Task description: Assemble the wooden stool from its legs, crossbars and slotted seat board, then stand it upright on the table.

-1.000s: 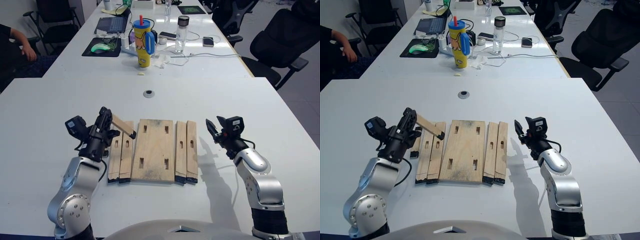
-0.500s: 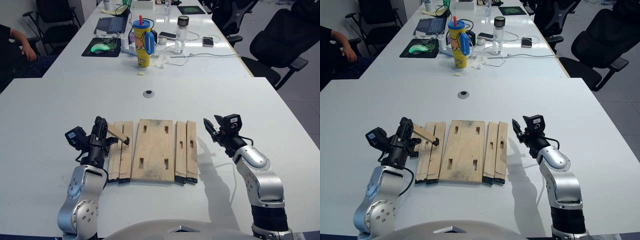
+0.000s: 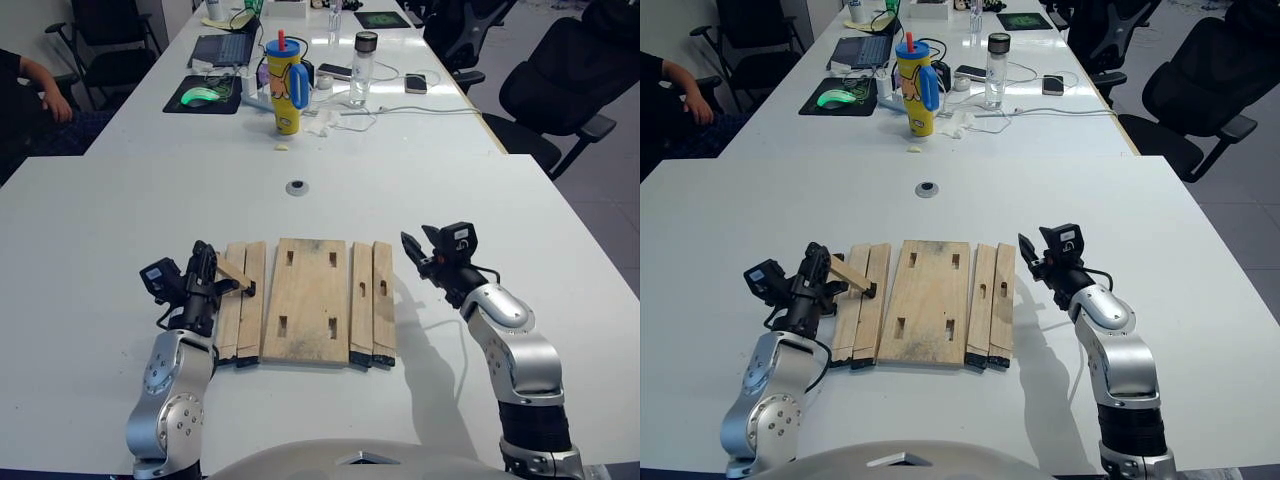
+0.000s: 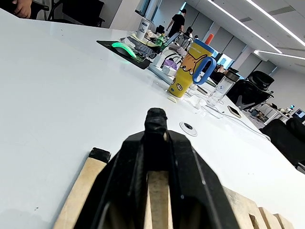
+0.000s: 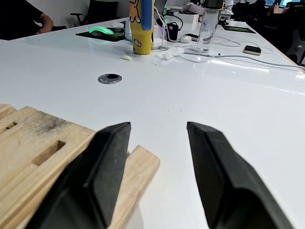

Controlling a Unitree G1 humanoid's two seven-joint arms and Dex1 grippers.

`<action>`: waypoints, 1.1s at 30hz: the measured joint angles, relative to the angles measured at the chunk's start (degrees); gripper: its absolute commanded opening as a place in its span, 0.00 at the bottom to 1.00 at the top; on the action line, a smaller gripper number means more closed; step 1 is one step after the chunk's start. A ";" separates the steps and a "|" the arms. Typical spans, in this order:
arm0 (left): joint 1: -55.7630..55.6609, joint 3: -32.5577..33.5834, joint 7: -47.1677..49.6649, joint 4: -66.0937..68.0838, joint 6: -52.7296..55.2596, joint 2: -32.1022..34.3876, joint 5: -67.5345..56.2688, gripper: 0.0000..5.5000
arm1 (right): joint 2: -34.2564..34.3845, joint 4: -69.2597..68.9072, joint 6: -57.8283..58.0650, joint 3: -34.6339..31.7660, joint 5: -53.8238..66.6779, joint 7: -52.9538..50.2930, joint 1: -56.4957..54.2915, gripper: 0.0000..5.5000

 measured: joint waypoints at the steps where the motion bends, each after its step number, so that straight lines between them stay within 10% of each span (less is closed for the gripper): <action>1: -0.06 -0.03 0.17 0.01 0.00 0.00 0.58 0.08 | 0.02 0.00 0.00 0.03 0.00 -0.01 -0.02 0.40; 14: -3.39 -8.48 0.95 1.26 1.61 5.90 15.65 0.08 | 0.01 -2.56 1.14 2.82 -2.49 -1.96 1.59 0.40; 33: 7.43 -13.14 -8.30 8.81 -24.27 10.48 24.34 0.08 | -0.01 -6.32 2.37 4.83 -5.08 -3.26 3.62 0.40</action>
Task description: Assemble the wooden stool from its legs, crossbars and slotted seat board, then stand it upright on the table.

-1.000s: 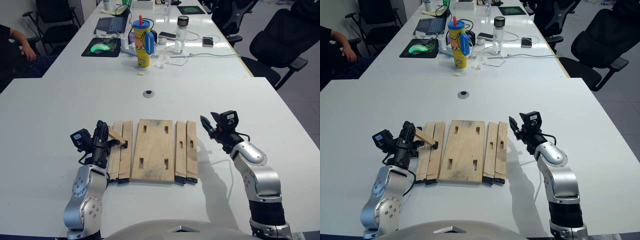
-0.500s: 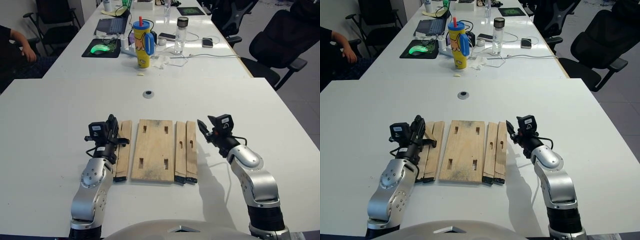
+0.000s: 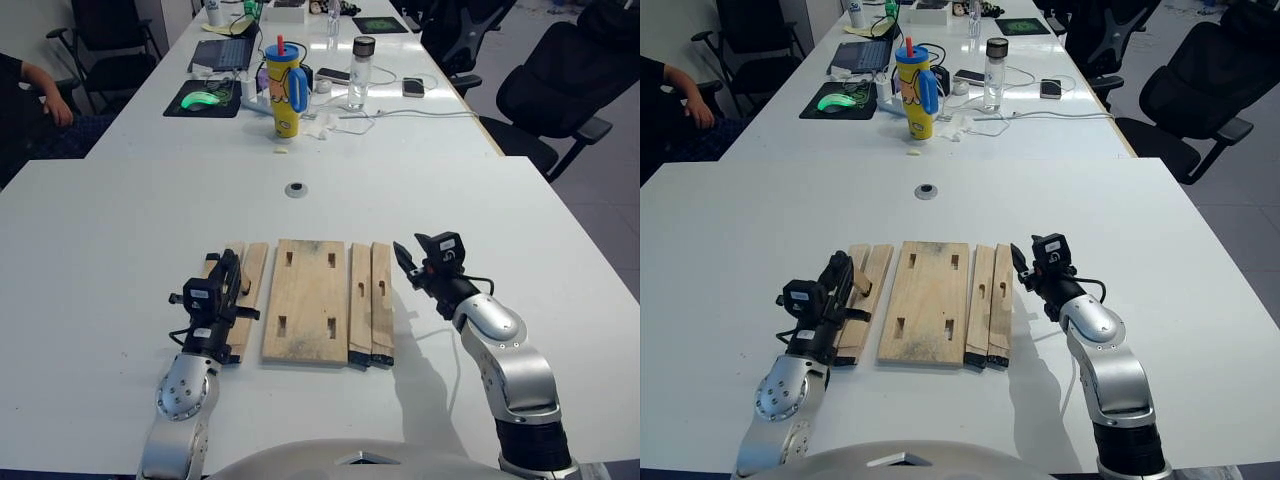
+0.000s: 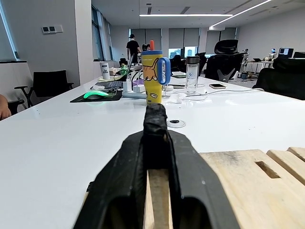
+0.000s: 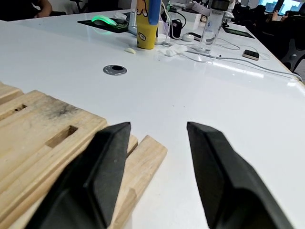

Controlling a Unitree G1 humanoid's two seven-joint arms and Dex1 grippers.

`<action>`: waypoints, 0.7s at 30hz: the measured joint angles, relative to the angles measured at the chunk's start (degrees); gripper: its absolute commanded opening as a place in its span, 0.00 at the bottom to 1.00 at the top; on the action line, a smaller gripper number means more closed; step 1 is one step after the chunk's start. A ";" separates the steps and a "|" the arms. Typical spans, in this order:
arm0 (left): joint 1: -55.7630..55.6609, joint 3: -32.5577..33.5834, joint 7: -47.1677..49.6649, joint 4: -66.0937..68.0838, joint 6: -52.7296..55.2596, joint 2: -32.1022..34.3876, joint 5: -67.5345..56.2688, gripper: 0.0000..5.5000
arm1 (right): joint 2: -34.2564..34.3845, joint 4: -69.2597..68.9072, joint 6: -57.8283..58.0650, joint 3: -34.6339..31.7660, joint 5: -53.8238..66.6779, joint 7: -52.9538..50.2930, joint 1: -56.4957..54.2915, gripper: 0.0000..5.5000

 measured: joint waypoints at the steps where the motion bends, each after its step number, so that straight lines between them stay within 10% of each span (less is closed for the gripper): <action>1: -0.73 0.22 -0.38 0.70 0.02 -0.04 -0.08 0.08 | 0.02 0.01 0.04 0.00 -0.09 -0.19 -0.33 0.40; 21: -6.71 1.58 -3.25 3.96 3.76 -0.05 -0.10 0.08 | 0.79 2.91 -2.41 1.22 -1.85 -1.49 -2.76 0.40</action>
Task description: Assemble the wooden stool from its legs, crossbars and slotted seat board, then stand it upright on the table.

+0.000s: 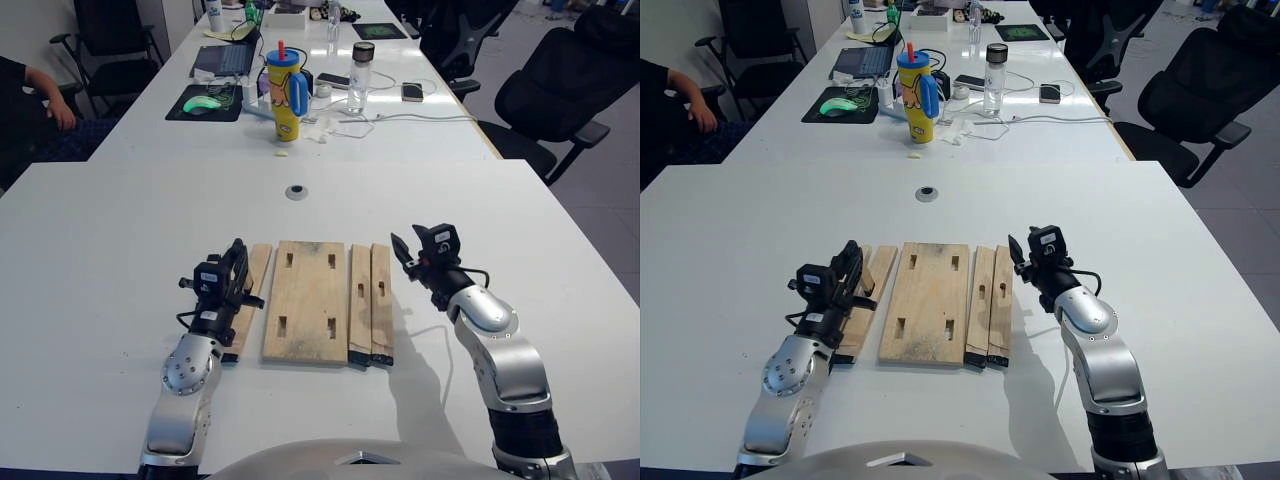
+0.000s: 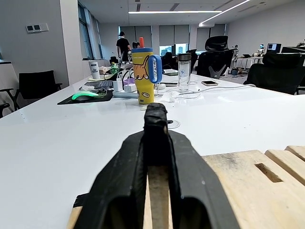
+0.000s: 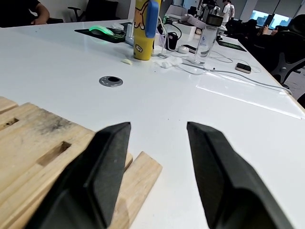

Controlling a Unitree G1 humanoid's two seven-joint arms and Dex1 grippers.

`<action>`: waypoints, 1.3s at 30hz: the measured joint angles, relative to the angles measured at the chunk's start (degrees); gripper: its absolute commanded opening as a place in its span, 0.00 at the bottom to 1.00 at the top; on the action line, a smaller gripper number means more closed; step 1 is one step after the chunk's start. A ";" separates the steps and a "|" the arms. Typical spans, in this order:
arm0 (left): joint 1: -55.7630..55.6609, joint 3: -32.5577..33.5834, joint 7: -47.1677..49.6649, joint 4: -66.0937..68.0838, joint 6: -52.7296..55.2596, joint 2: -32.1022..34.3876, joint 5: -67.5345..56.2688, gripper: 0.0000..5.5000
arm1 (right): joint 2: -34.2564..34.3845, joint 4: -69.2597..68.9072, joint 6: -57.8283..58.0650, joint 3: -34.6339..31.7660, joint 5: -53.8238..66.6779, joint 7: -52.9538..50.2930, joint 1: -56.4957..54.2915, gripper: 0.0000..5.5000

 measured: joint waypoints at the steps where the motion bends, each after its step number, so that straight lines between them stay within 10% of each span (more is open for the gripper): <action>1: -0.06 0.23 -0.09 0.20 -0.26 -0.06 -0.04 0.08 | 0.26 0.09 -0.23 0.00 -0.04 -0.15 0.00 0.40; 17: -10.82 3.98 -1.57 -4.59 2.64 -1.99 -7.81 0.44 | 4.80 4.77 -2.23 -2.87 4.51 0.07 0.02 0.40; 27: -47.77 14.93 7.51 -2.92 21.69 0.57 -13.75 0.44 | 4.77 8.32 -5.38 -0.96 2.28 -0.11 -2.83 0.40; 39: -15.88 5.71 7.17 -8.22 40.53 0.28 -13.89 0.44 | 5.71 8.24 -6.24 0.60 1.65 -1.45 -2.29 0.40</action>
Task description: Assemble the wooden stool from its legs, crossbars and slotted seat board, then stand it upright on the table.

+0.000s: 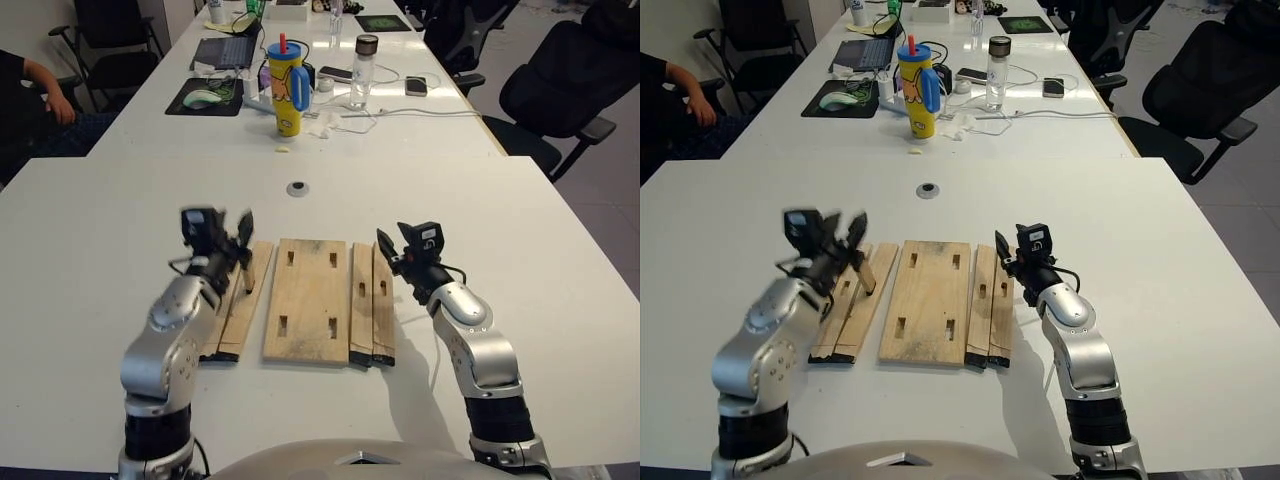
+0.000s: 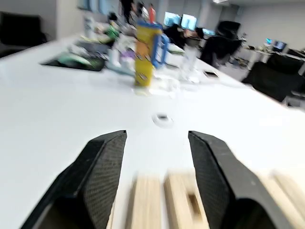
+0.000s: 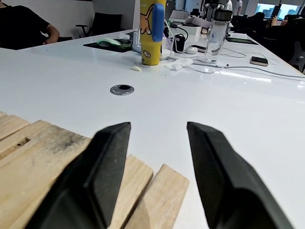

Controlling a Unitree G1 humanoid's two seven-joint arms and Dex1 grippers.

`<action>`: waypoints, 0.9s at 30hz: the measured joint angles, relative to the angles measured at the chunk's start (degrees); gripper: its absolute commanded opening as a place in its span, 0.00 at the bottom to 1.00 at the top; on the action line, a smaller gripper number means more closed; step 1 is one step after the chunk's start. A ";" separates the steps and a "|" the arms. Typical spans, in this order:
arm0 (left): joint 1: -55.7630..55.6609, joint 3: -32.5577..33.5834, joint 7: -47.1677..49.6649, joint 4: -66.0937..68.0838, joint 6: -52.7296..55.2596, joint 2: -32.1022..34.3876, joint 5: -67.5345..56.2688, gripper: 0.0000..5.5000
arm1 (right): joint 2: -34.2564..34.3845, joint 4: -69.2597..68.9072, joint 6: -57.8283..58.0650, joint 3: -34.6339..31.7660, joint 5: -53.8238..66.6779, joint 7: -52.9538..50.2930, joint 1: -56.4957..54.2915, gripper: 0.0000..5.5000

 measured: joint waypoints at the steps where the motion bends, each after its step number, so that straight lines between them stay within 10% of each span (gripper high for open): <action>1: 0.16 0.20 0.67 3.76 0.80 0.23 1.49 0.44 | 0.18 -0.04 -0.03 -0.01 0.00 -0.15 0.02 0.40; 15: -8.35 3.37 -0.76 1.56 -9.96 -0.54 4.29 0.44 | 0.42 -0.17 -0.08 0.39 0.09 -0.52 0.38 0.40; 27: 10.49 7.19 -15.65 -14.98 13.20 15.24 -7.71 0.44 | 2.71 -3.06 -1.68 -1.54 -1.17 -5.63 6.76 0.40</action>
